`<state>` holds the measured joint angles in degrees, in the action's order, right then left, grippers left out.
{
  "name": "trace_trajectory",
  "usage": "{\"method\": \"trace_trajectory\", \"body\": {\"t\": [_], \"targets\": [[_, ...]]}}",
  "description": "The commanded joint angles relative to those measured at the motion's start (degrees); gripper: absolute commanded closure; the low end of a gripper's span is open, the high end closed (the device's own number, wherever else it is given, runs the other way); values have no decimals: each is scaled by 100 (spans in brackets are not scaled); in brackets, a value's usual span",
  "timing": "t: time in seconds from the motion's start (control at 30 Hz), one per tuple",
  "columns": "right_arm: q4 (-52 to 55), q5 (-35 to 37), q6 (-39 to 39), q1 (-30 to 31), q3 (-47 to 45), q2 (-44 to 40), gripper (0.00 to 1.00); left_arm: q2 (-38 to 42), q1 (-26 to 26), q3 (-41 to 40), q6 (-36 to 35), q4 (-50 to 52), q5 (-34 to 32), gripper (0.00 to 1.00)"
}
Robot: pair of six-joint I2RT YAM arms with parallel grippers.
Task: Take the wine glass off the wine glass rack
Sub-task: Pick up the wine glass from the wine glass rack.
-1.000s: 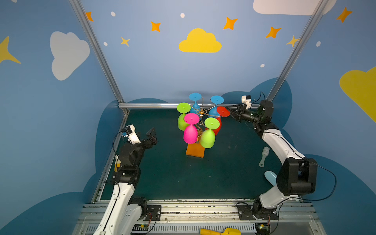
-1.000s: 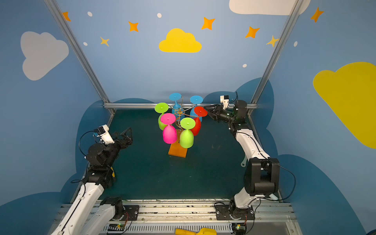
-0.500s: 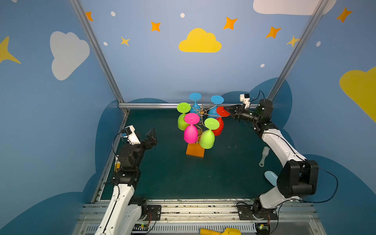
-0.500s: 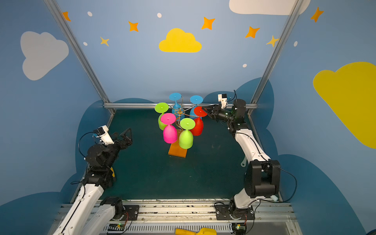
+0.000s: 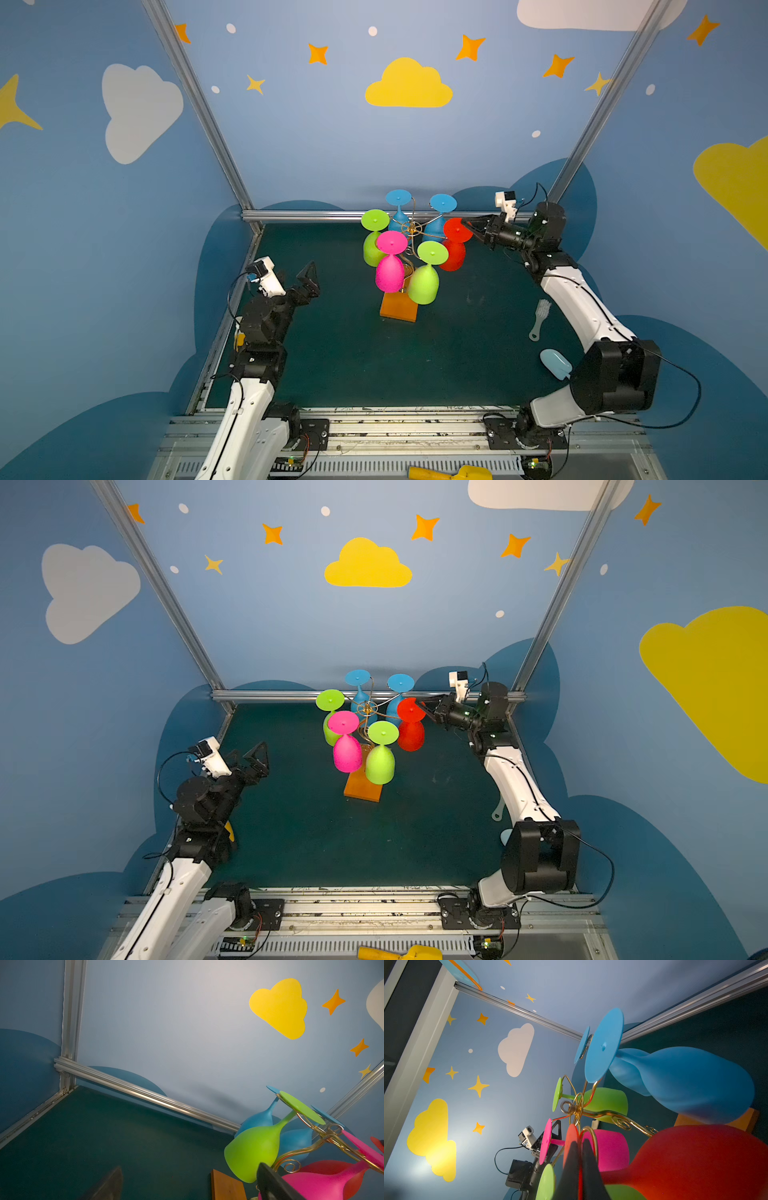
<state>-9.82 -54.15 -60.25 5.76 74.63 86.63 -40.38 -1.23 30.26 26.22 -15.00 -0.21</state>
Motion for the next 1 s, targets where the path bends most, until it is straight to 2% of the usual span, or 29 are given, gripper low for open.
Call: {"method": "trace_trajectory", "body": {"t": [0.0, 0.37, 0.97], "targets": [[-339, -87, -227, -24, -71, -185, 100, 83, 21, -64, 26, -38, -76, 1], [-434, -19, -435, -22, -43, -440, 100, 118, 20, -73, 65, -59, -93, 1], [59, 165, -66, 159, -184, -717, 100, 155, 22, -91, 122, -99, -93, 0]]}}
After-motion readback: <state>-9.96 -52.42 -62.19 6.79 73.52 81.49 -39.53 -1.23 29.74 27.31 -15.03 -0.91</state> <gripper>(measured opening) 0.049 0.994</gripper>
